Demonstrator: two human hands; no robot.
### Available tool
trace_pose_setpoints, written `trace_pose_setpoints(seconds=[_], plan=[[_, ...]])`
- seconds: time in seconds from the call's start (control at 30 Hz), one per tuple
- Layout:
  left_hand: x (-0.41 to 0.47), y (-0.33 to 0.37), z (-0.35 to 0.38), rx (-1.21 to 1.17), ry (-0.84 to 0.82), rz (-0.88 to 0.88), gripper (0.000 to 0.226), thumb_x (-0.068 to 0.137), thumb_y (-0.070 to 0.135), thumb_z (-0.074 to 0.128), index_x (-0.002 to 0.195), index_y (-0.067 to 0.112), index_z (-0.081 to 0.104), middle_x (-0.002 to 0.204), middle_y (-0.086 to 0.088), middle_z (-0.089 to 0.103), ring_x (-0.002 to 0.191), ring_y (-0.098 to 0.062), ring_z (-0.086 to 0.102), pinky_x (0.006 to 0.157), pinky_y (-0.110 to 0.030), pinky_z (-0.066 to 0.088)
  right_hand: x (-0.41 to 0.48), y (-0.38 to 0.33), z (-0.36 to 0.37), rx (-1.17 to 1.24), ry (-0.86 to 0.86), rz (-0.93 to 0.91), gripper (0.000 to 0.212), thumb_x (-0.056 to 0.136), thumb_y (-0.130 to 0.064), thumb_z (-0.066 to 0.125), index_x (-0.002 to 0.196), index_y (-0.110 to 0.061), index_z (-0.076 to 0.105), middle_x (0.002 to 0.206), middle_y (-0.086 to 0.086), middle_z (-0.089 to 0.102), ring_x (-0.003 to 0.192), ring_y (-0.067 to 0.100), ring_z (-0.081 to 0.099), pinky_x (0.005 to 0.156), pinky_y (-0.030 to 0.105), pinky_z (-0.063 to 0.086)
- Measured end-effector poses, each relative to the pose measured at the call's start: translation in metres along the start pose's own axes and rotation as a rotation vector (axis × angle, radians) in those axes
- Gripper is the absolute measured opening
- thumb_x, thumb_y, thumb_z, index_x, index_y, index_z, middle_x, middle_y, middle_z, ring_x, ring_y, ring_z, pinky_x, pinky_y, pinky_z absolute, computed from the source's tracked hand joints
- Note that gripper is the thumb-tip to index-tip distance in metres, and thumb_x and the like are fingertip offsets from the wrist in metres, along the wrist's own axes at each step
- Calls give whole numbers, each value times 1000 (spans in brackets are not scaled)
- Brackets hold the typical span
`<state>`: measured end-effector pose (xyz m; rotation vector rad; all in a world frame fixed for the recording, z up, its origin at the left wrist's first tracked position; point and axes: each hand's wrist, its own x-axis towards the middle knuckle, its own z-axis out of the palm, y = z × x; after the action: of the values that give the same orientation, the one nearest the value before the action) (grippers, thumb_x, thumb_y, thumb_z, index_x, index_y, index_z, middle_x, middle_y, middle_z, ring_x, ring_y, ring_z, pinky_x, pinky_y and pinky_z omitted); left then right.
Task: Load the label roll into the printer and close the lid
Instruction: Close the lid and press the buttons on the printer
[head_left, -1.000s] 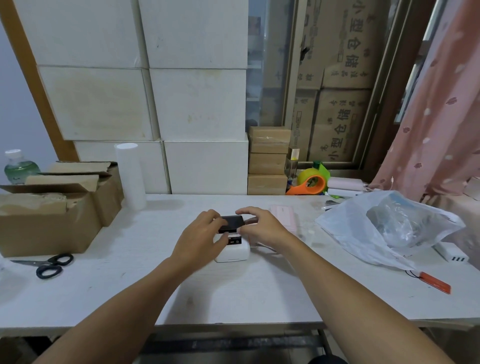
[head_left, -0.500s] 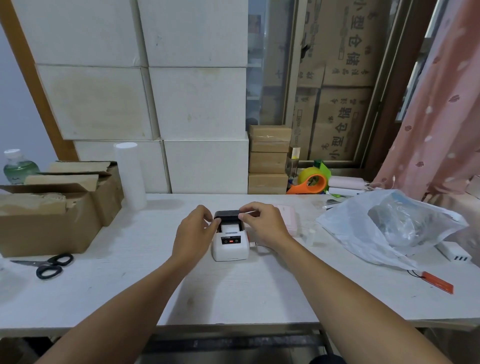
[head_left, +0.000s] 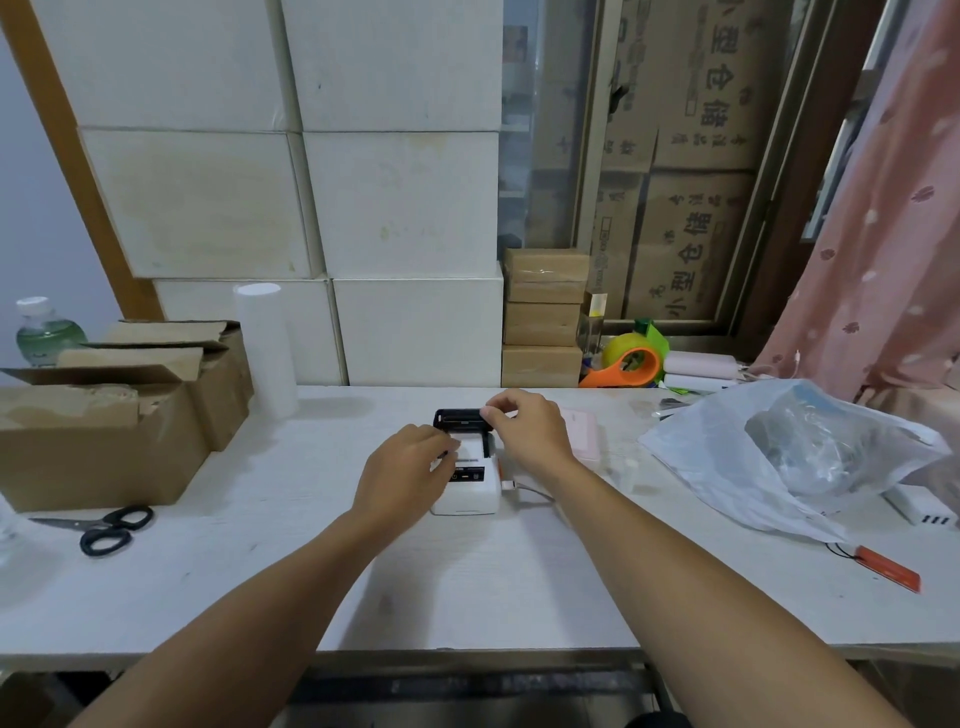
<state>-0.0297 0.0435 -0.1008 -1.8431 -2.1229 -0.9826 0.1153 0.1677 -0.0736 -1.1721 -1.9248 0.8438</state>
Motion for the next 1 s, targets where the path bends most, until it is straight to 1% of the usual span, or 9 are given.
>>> trace_pose_setpoints(seconds=[0.17,0.23,0.33,0.43,0.57,0.63,0.73,0.87,1.0], plan=[[7,-1,3,-43,-61,-31,28,104,25,50,120,26,73,127,16,66,118,-9,56,86,-26,44,7,-4,3,-32,20,12,13,98,-38,65,100,-30,76,104,-10,74,100,16,66,88,37,55],[10,1,4,-52,-34,-61,26,104,25,51,117,27,72,124,17,65,111,-8,57,81,-24,42,8,-3,3,-36,21,16,13,98,-38,65,100,-30,76,103,-9,74,99,16,66,86,36,54],[11,2,5,-34,15,-69,19,101,25,55,110,26,71,115,15,66,102,-9,57,76,-27,46,9,-1,2,-32,13,29,14,98,-39,66,99,-29,75,102,-8,74,97,16,66,86,36,54],[11,2,7,-32,30,-48,14,98,27,60,107,24,71,114,13,64,104,-10,56,77,-31,51,10,1,3,-19,11,38,15,98,-40,65,99,-28,75,101,-8,74,96,16,66,87,37,55],[13,3,8,2,58,-26,16,96,30,64,108,24,71,112,13,66,103,-13,58,76,-31,50,12,0,5,-27,12,41,15,99,-40,65,99,-28,74,101,-7,74,97,17,66,87,37,55],[16,3,6,50,73,28,16,93,27,70,106,20,73,106,9,70,96,-19,62,72,-34,50,13,0,6,-25,20,41,14,99,-40,65,99,-29,73,101,-7,74,96,17,66,88,38,56],[19,0,9,199,110,184,6,86,19,79,90,16,76,87,3,73,75,-25,64,60,-37,50,12,1,7,-9,27,39,14,99,-40,64,98,-28,73,98,-8,73,94,17,66,86,38,56],[23,-6,14,302,114,279,12,87,11,71,77,17,73,78,2,68,66,-25,57,57,-38,47,11,1,6,-7,28,43,13,99,-39,65,97,-28,73,99,-8,73,94,18,67,86,38,56],[15,-9,15,307,136,344,25,91,17,56,72,17,72,70,1,62,60,-25,53,55,-36,42,9,3,4,22,12,24,12,98,-37,67,103,-29,75,106,-10,74,100,16,67,90,36,55]])
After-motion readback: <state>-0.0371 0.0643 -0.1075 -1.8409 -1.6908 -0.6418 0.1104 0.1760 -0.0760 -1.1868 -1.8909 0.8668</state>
